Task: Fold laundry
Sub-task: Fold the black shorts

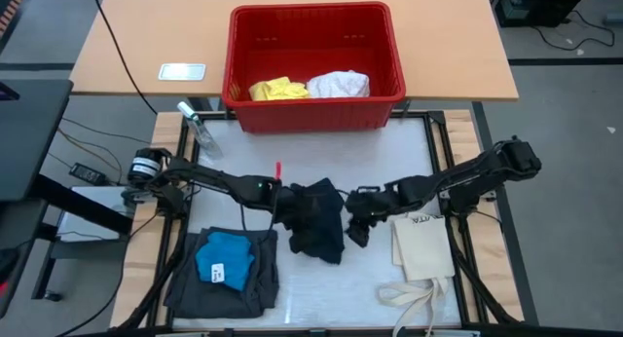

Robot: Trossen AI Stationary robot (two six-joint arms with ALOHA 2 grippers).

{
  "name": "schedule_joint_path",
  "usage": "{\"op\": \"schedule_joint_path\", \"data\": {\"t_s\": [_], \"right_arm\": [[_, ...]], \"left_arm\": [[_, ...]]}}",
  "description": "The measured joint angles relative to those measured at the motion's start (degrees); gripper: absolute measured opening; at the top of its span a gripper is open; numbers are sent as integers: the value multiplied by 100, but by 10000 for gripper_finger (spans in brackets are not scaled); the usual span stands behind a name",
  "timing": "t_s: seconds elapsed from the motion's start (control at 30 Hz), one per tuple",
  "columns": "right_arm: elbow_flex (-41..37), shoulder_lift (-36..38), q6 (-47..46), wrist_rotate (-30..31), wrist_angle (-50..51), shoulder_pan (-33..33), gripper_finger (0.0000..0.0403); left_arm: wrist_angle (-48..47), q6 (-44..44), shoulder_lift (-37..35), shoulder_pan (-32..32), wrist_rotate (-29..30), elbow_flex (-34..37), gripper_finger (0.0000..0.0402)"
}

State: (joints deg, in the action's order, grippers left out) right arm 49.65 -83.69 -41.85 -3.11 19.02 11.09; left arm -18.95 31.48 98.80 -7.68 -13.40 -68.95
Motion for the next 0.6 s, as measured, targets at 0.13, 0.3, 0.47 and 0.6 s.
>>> {"op": "schedule_joint_path", "data": {"t_s": [0.13, 0.3, 0.47, 0.6], "right_arm": [[0, 43, 1078, 322, -338, -326, 185], [0, -321, 2670, -321, -1184, -833, 185], [79, -960, 3705, -792, -2083, -1160, 185], [216, -1550, 3676, -671, -1964, -1410, 179]], "left_arm": [[-551, 127, -30, -234, 117, -1, 103], [-1128, 637, -95, -474, 531, 11, 79], [-1631, 1395, -411, -690, 1433, -1, 84], [-2051, 1739, -573, -766, 1831, 2, 89]]}}
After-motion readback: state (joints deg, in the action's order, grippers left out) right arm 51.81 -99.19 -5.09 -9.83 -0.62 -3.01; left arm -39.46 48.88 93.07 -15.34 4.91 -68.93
